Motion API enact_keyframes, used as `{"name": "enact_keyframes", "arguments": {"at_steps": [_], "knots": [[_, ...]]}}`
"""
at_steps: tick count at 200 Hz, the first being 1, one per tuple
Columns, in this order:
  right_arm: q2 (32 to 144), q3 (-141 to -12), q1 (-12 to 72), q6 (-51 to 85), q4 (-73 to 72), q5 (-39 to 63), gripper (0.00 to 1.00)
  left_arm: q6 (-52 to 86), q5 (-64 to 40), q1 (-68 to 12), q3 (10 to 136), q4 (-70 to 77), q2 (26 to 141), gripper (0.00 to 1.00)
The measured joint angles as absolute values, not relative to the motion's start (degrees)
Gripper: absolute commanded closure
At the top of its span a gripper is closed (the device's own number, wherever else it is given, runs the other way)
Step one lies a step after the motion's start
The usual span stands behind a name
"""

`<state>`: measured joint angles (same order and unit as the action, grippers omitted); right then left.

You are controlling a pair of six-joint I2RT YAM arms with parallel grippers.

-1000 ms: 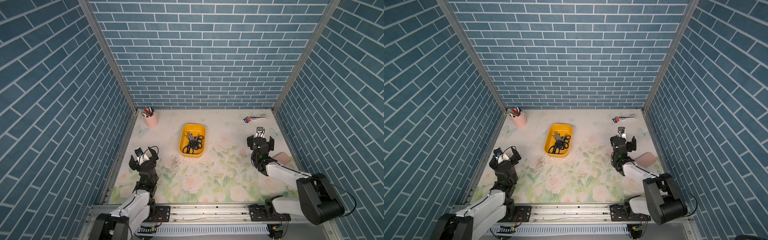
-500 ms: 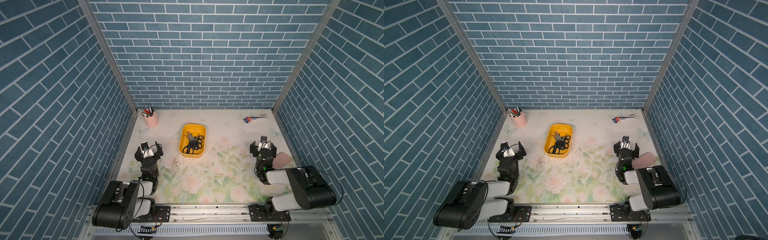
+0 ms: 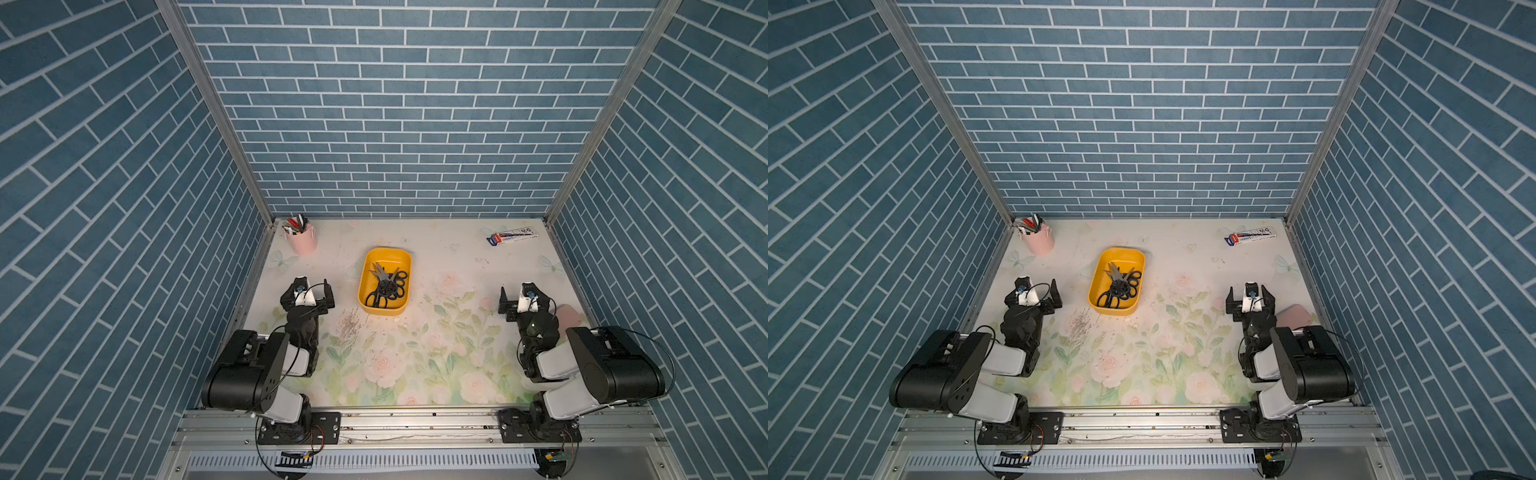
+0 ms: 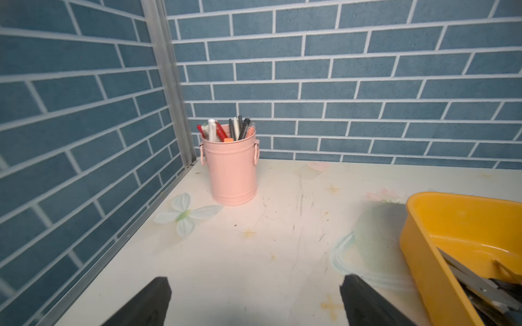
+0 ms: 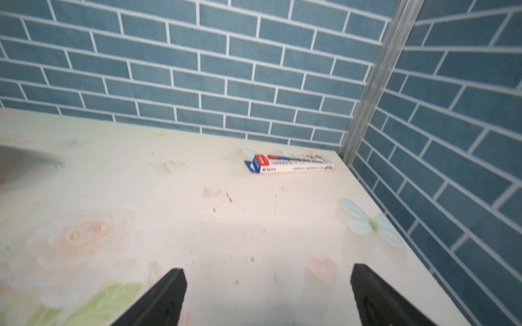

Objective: Put the scissors into the storage box
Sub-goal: Reset both arms

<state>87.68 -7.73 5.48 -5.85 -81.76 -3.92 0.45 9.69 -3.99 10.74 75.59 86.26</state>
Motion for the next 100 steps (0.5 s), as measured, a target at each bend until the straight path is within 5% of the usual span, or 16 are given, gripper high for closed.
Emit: {"name": "enact_keyframes", "arguments": {"at_steps": [100], "knots": [[87.7, -12.69, 2.59, -4.25, -73.23, -1.43, 0.0, 0.69, 6.13, -2.22, 12.56, 71.64, 86.32, 0.0]]}}
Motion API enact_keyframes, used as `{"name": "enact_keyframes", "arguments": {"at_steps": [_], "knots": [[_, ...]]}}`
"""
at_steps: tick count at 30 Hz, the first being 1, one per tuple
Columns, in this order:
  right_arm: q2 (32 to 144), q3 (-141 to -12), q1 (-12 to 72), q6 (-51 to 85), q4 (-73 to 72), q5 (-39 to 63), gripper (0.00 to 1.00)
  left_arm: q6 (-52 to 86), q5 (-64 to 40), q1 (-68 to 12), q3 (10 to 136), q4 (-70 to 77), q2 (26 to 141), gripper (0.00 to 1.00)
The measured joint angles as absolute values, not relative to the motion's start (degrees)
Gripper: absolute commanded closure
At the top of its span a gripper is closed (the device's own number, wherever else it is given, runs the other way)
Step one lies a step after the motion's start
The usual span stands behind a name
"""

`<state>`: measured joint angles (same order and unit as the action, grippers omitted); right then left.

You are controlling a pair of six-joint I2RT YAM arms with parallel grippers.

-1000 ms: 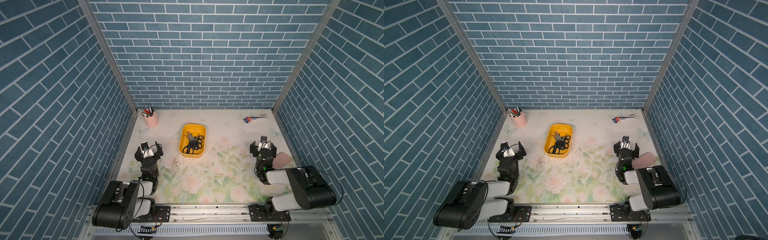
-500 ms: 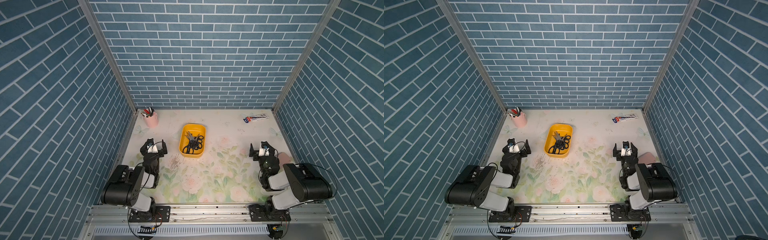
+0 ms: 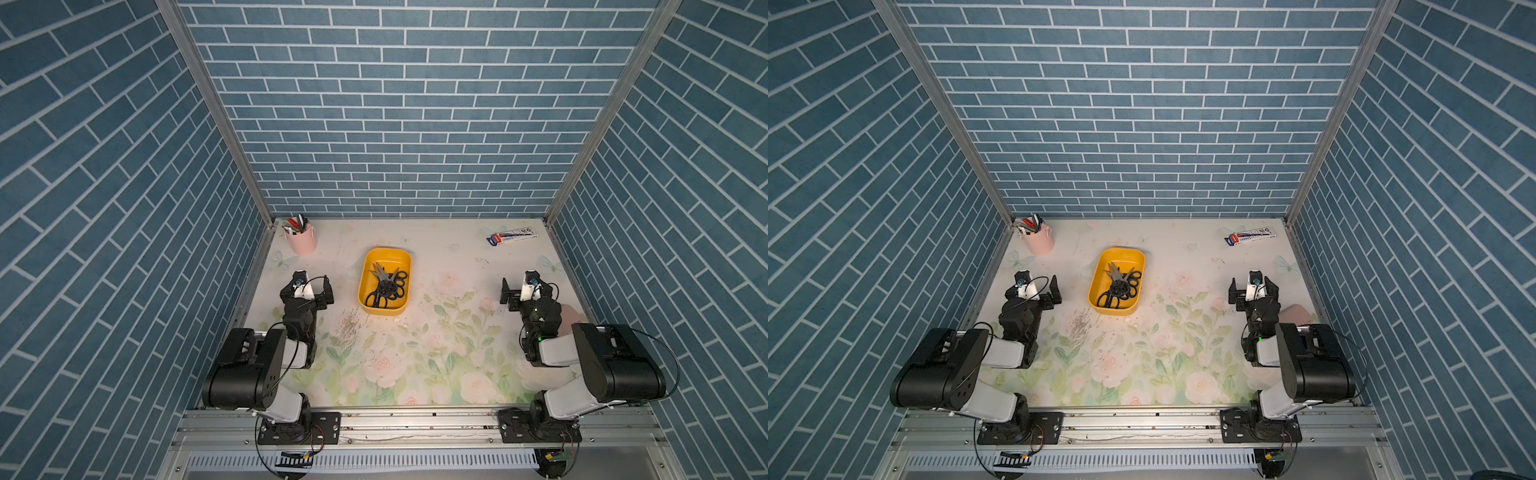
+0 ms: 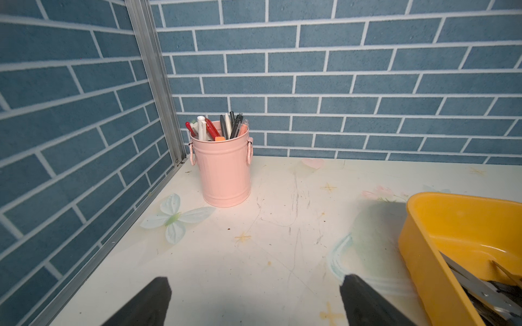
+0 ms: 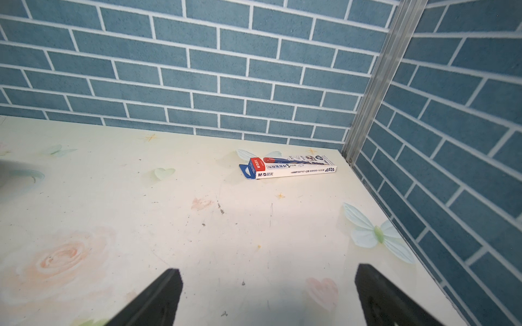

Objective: Put the scissors into the storage box
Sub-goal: Reset both arms

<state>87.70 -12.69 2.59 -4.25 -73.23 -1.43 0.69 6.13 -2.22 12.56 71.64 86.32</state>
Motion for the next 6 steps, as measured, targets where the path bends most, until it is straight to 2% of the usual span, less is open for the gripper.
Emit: {"name": "enact_keyframes", "arguments": {"at_steps": [6], "knots": [[87.7, -12.69, 2.59, -4.27, -72.36, -1.26, 0.0, 0.69, 6.13, -2.2, 12.56, 71.48, 86.32, 0.0]]}}
